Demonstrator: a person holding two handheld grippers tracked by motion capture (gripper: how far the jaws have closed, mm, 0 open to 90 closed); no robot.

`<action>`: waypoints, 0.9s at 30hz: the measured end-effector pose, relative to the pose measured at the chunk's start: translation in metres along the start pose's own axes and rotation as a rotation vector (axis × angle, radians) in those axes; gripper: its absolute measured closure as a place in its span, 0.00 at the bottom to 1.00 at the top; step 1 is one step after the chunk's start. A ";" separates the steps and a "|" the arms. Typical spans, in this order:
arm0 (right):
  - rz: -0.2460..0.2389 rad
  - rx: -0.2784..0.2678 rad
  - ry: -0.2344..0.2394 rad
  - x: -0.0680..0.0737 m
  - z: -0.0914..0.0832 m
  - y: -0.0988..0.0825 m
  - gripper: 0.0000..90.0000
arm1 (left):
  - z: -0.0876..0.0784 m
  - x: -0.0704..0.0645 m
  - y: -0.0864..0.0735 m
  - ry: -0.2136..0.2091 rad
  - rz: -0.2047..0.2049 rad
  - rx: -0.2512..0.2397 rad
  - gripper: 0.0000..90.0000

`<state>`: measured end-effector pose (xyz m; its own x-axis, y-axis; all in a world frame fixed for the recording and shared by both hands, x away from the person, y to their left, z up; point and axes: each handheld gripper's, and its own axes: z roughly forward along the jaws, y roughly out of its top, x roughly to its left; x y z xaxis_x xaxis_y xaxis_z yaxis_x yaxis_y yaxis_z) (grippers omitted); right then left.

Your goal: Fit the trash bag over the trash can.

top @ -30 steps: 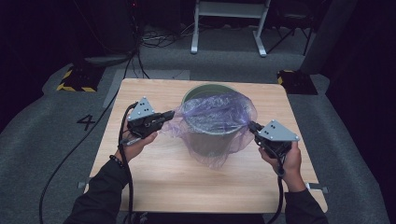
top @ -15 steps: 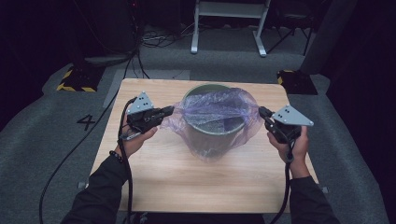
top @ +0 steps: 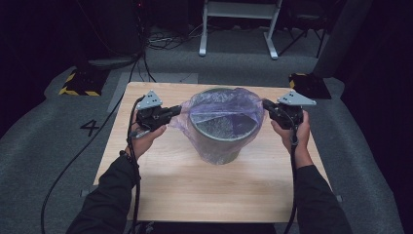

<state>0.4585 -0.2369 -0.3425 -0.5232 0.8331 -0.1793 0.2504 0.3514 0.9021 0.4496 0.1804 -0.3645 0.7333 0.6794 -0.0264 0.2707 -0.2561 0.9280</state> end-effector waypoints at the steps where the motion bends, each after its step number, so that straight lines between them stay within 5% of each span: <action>1: 0.010 0.004 0.006 -0.001 0.003 -0.001 0.96 | 0.000 0.000 0.000 0.000 0.000 0.000 0.97; 15: 0.144 0.030 0.082 -0.011 0.038 -0.017 0.97 | 0.032 0.014 -0.008 0.000 -0.073 -0.013 0.98; 27: 0.207 0.116 0.141 -0.015 0.063 -0.042 0.97 | 0.064 0.024 -0.012 -0.013 -0.139 0.108 0.99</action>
<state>0.5067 -0.2369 -0.4024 -0.5576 0.8273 0.0683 0.4512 0.2330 0.8614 0.5040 0.1559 -0.4006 0.6921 0.7045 -0.1573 0.4351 -0.2332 0.8696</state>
